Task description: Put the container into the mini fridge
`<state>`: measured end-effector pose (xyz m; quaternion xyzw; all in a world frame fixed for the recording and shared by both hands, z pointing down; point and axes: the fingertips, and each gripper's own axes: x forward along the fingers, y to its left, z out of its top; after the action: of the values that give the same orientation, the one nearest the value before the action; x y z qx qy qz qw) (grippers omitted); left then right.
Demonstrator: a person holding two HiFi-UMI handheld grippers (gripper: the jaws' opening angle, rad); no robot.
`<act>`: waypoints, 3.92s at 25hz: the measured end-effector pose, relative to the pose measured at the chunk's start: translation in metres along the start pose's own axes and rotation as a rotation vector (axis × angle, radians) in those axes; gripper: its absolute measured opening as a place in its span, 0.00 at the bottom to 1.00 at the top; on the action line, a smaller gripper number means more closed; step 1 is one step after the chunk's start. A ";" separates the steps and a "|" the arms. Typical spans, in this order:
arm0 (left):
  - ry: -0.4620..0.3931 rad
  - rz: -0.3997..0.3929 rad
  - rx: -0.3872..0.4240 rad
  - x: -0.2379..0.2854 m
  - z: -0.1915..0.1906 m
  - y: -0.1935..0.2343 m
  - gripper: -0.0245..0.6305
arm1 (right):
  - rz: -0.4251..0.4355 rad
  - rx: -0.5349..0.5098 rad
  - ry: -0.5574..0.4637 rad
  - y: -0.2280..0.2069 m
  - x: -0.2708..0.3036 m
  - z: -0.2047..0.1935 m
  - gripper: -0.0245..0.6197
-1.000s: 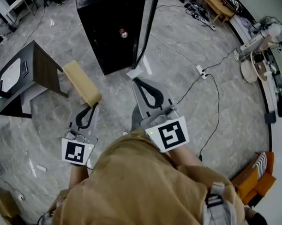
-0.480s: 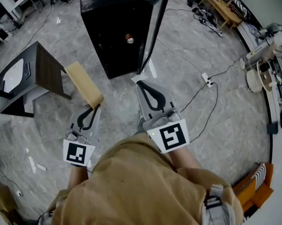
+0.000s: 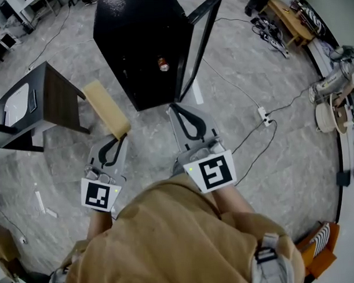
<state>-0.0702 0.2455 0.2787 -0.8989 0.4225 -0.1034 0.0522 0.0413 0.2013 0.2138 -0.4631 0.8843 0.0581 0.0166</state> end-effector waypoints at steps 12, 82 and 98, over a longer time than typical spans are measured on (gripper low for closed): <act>0.122 0.031 0.004 0.121 -0.002 0.014 0.06 | 0.059 0.081 -0.007 -0.121 0.057 -0.027 0.04; 0.459 -0.281 0.338 0.328 -0.218 0.183 0.06 | 0.166 -0.043 0.316 -0.155 0.294 -0.221 0.04; 0.519 -0.401 0.427 0.370 -0.283 0.199 0.06 | 0.113 -0.081 0.345 -0.163 0.329 -0.278 0.04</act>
<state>-0.0547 -0.1685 0.5705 -0.8765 0.2064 -0.4213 0.1082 -0.0056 -0.1922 0.4484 -0.4162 0.8955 0.0143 -0.1571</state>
